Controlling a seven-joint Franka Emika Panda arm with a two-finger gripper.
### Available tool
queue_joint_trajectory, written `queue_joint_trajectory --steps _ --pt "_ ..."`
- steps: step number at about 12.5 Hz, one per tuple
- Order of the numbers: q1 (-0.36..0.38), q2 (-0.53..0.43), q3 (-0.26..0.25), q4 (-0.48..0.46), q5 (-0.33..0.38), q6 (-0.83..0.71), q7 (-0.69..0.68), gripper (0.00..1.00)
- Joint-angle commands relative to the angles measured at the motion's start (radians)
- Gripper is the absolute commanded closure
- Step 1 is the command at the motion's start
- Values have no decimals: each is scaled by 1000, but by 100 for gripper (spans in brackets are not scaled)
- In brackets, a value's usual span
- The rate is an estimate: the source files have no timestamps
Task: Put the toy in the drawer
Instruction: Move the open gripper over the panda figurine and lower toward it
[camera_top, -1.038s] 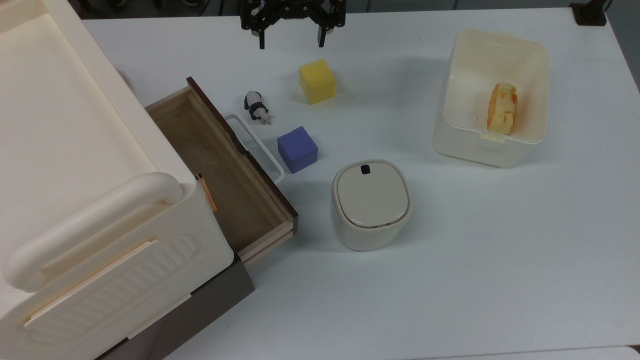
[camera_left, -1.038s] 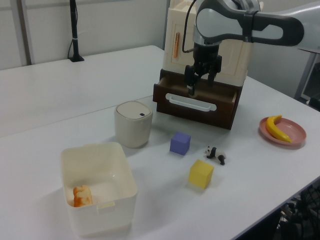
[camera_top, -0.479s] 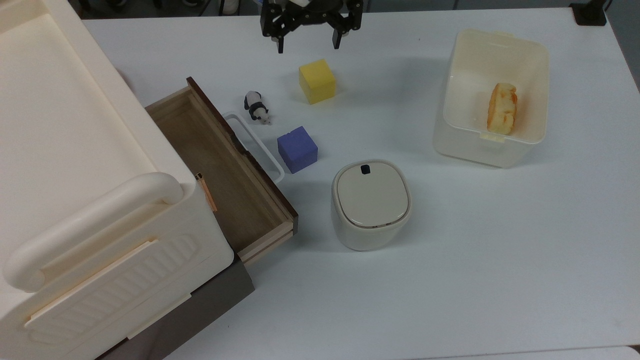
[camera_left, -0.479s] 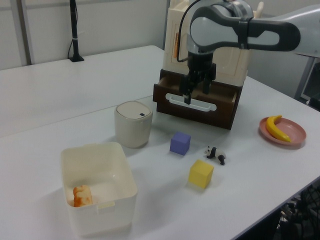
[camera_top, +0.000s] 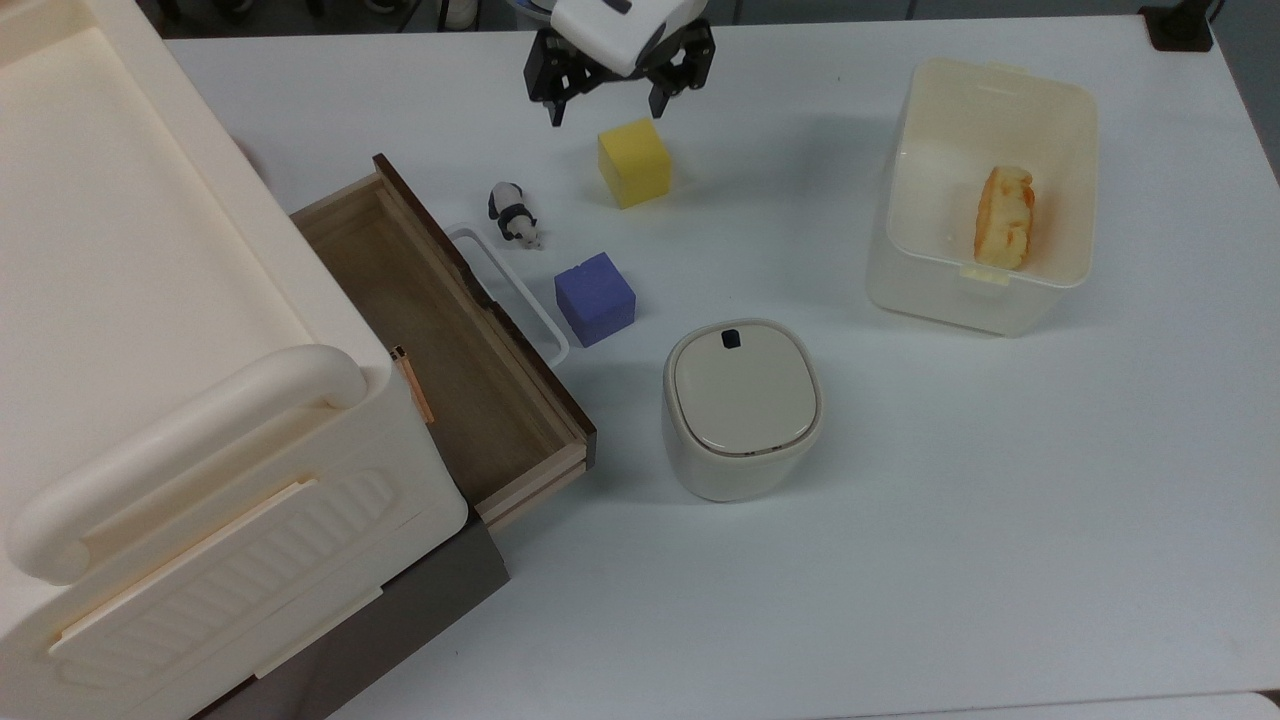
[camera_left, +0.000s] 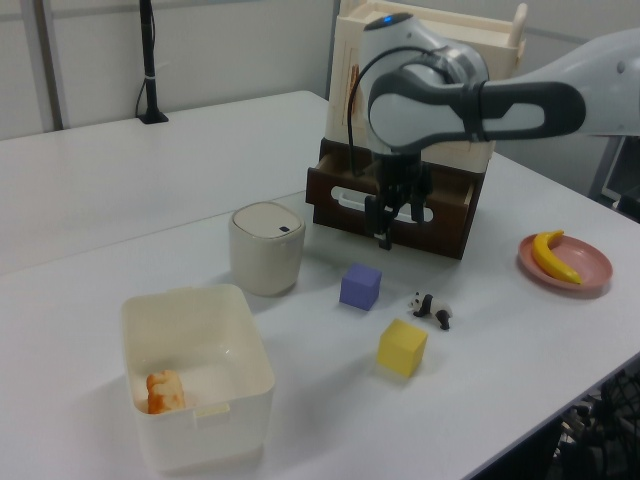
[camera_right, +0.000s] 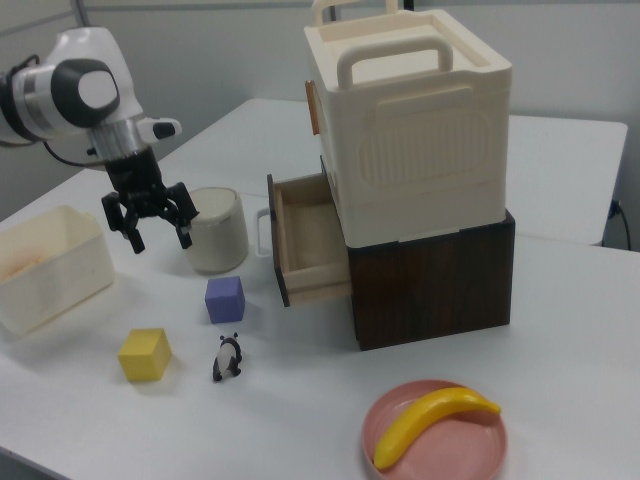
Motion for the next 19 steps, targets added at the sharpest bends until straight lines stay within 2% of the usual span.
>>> queue_joint_trajectory --steps 1,3,5,9,10,13,15,16,17,19 --pt "-9 -17 -4 -52 -28 107 42 0" --pt "-8 -74 -4 -64 -27 124 77 0" --pt "-6 -159 -4 -165 -22 134 76 0" --pt "-11 -284 -4 -419 -18 298 73 0" --pt "-29 -296 -11 -449 -18 311 63 0" --pt "-120 -280 -46 -477 -18 355 -38 0" --pt "-164 -251 -46 -483 -27 416 -50 0" --pt "-166 -205 -46 -487 -39 450 -52 0" --pt "-169 -156 -46 -489 -85 488 -50 0" --pt "-178 -114 -46 -488 -111 527 -49 0"
